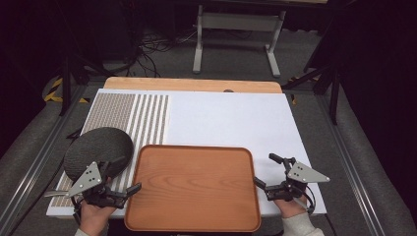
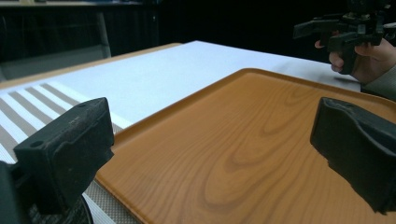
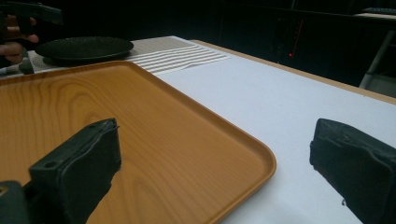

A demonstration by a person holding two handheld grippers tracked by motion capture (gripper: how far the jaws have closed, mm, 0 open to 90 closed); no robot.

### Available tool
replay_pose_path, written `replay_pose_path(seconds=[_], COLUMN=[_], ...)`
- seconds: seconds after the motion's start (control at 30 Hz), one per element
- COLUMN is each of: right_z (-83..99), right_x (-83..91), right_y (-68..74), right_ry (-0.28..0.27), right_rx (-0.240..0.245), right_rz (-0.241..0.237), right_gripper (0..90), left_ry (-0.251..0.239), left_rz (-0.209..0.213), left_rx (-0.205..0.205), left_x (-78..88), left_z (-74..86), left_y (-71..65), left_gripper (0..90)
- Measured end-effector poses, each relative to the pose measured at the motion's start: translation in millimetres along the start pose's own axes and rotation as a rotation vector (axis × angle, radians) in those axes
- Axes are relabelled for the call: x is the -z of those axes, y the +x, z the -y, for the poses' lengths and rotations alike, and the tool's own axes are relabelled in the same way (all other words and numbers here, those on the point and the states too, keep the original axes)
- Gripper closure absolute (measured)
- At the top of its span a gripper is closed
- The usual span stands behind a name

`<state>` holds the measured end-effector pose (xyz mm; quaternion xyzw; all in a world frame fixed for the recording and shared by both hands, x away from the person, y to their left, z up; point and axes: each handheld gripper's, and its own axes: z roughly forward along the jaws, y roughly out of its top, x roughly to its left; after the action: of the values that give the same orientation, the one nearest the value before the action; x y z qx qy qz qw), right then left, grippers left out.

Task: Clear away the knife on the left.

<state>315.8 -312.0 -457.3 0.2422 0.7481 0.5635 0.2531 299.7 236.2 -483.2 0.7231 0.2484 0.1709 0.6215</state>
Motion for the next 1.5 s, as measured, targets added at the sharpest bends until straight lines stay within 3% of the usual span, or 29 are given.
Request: replay_pose_path(seconds=[0.07, 0.13, 0.23, 0.3, 0.63, 0.8, 0.83, 1.0, 1.07, 1.27, 1.37, 1.5], right_z=[-0.1, 0.8, 1.9, 2.0, 0.6, 0.2, -0.7, -1.8, -1.6, -1.4, -1.0, -0.8], right_x=[0.4, 0.8, 1.2, 0.4, -2.0, 0.0, -0.1, 0.7, 0.9, 0.1, -0.7, -1.4], right_y=[0.0, -0.7, -1.7, -1.9, 0.0, -1.8, -2.6, -5.1, -5.2, -3.6, -3.7, -3.4], right_ry=[0.000, 0.002, 0.002, 0.000, 0.010, 0.002, 0.003, 0.003, 0.006, 0.010, 0.014, 0.015], right_rx=[0.000, -0.004, -0.012, -0.016, -0.004, -0.009, -0.005, -0.012, -0.014, -0.013, -0.010, -0.011], right_rz=[-0.001, 0.001, 0.000, 0.000, -0.011, -0.010, -0.009, -0.002, -0.001, -0.009, -0.012, -0.022], right_gripper=[2.6, 2.6, 2.7, 2.8, 2.9, 2.9, 2.9, 2.9, 2.9, 2.8, 2.9, 3.1], left_ry=[0.012, 0.028, 0.027, 0.029, 0.035, 0.083, 0.124, 0.176, 0.185, 0.278, 0.329, 0.359], left_rz=[0.002, 0.004, 0.020, 0.031, 0.046, 0.094, 0.145, 0.170, 0.172, 0.168, 0.166, 0.160], left_rx=[0.002, -0.037, -0.043, -0.013, -0.051, -0.077, -0.101, -0.136, -0.143, -0.182, -0.183, -0.192], left_x=[0.4, 2.8, 3.3, -0.1, 2.0, 3.1, 3.3, 4.1, 4.3, 5.2, 7.0, 9.5], left_z=[-1.1, -6.2, -8.4, -9.1, -22.5, -30.3, -34.8, -43.1, -44.5, -49.8, -51.5, -53.3], left_y=[-0.3, -2.3, -2.1, 0.1, 7.9, 8.8, 7.9, 2.2, 1.7, 2.2, 4.0, 6.2], left_gripper=[0.9, 1.1, 0.9, 0.9, 1.9, 3.5, 4.8, 3.6, 3.3, 3.0, 3.6, 4.0])
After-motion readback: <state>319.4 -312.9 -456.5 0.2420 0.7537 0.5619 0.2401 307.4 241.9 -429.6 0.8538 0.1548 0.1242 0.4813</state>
